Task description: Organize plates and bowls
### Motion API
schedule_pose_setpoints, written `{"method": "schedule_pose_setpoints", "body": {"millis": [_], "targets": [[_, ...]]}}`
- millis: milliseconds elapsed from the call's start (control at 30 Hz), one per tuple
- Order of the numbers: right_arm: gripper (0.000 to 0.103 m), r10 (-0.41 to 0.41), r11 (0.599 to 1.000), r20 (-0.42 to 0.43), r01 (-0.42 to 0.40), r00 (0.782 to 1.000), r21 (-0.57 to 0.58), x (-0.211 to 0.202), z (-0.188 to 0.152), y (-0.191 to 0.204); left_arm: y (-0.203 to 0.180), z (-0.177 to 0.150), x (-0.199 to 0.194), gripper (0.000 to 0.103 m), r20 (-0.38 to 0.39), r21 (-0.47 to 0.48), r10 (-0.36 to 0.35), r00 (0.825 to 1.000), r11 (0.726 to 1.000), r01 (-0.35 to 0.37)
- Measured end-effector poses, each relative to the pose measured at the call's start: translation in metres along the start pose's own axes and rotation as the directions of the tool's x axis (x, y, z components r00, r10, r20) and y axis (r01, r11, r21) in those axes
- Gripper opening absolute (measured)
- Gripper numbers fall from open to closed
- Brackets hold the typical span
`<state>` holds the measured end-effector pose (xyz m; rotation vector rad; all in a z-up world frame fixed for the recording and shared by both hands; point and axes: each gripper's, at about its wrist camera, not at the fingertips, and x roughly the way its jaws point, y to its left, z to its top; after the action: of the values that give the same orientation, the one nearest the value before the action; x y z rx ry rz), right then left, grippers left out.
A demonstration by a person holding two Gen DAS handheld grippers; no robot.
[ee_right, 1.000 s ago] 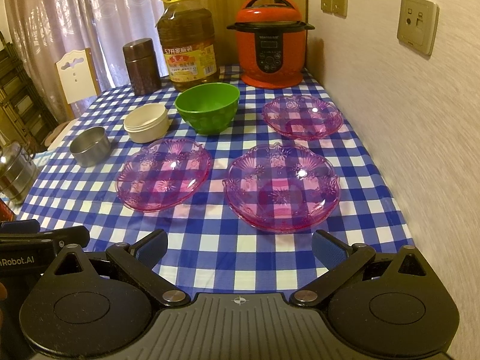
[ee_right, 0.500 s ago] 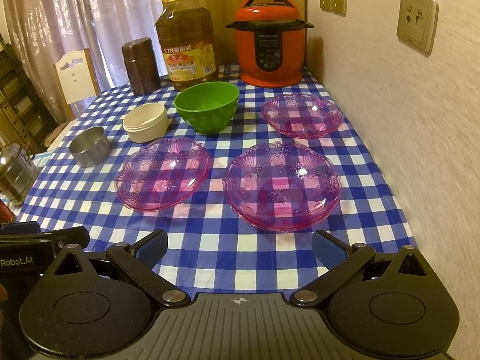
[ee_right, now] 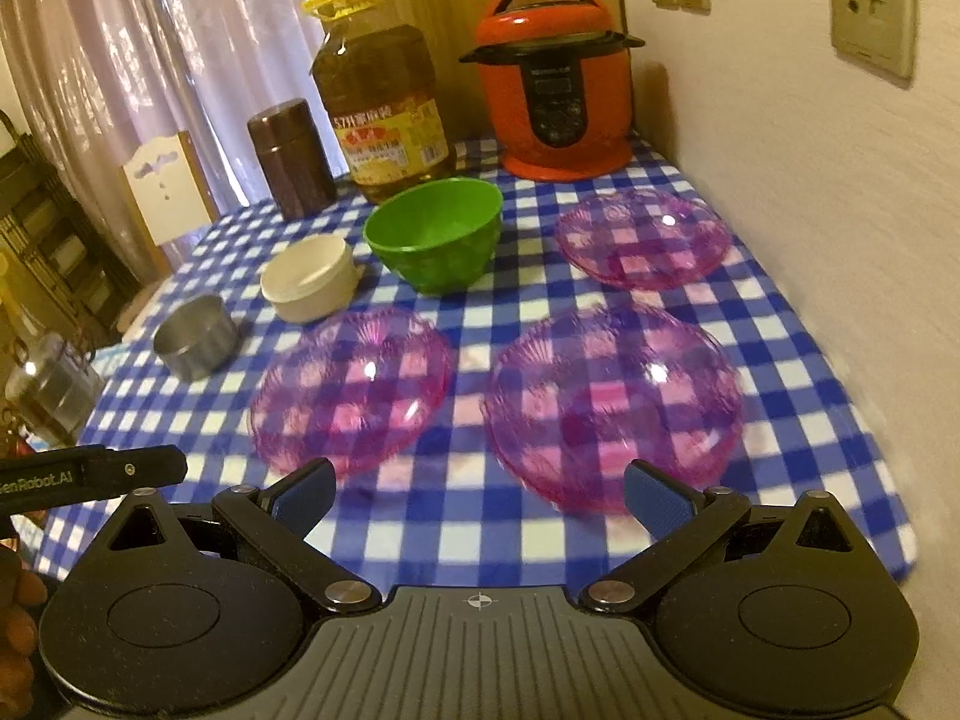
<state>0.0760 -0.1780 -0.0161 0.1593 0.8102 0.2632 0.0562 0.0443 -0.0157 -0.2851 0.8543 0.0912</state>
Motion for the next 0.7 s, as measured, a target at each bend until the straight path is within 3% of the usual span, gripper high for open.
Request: {"method": "schedule_pose_setpoints", "body": {"millis": [133,233,567,700], "targets": [[0.100,0.016,1.000,0.020,-0.017,1.000,0.019,0.024,0.012,0.003,0.013,0.017,0.026,0.090,0.009,-0.021,-0.003,1.000,1.000,0.003],[0.081,0.044,0.997,0.016,-0.045,0.999,0.057,0.044,0.018,0.006,0.019,0.025,0.047,0.088,0.004,-0.017,-0.008,1.000,1.000,0.008],[0.049,0.038,0.998,-0.012,-0.037,0.999,0.050,0.111,0.027,0.019,0.030,0.037,0.107,0.076,-0.024,-0.007,-0.010,1.000,1.000,0.010],[0.042,0.002,0.999,-0.038,0.000,0.999,0.033,0.131,0.029,0.019,0.031,0.038,0.121,0.064,-0.040,-0.013,-0.016,0.999,1.000,0.015]]}}
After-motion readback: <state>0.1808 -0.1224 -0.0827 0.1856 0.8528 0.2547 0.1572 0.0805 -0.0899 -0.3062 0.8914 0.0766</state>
